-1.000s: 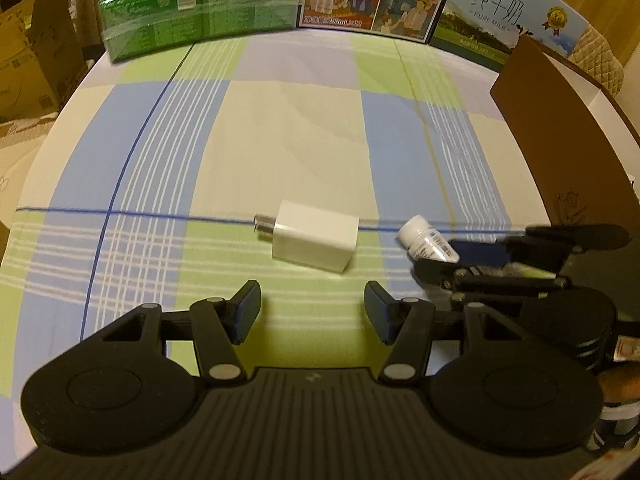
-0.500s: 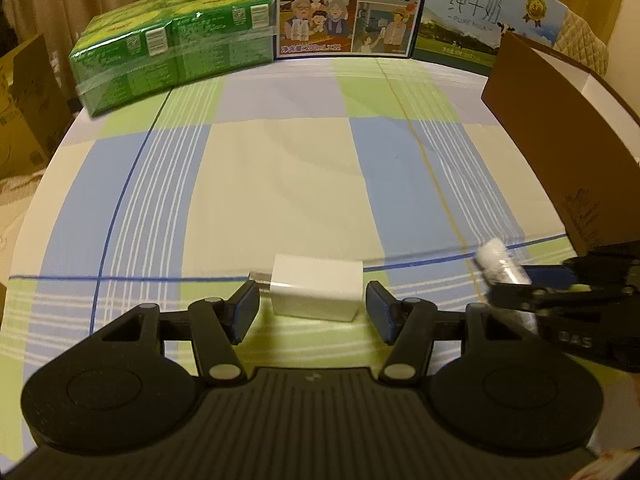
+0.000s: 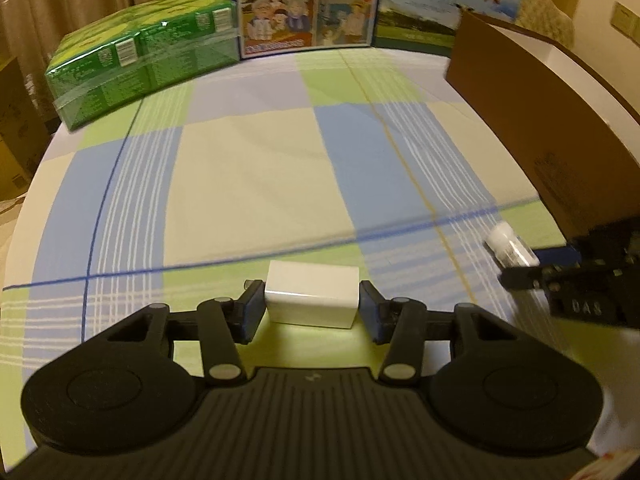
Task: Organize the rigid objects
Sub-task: 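Grasp the white pill bottle with the right tool while the left tool grasps the white charger plug, then carry the pill bottle and charger plug into the brown box with both tools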
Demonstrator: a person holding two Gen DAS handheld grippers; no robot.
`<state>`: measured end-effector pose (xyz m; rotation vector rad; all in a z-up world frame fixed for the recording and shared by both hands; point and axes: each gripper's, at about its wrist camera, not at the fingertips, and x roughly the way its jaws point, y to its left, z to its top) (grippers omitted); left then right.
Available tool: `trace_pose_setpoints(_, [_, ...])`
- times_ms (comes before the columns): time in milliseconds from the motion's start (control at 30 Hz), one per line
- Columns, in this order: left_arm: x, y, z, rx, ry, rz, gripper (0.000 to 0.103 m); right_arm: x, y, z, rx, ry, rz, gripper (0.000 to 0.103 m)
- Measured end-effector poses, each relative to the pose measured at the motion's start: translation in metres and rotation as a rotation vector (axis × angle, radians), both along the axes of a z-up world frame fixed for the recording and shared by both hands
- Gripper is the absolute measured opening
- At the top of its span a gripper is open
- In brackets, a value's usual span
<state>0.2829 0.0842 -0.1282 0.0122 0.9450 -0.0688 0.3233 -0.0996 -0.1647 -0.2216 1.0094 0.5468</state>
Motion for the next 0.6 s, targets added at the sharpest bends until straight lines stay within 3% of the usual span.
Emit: trace_pose_setpoints(600, [-0.081, -0.055, 0.007, -0.035, 0.041, -0.110, 0.045, -0.071, -0.045, 0.007, -0.028, 0.052, 0.059, 0.024])
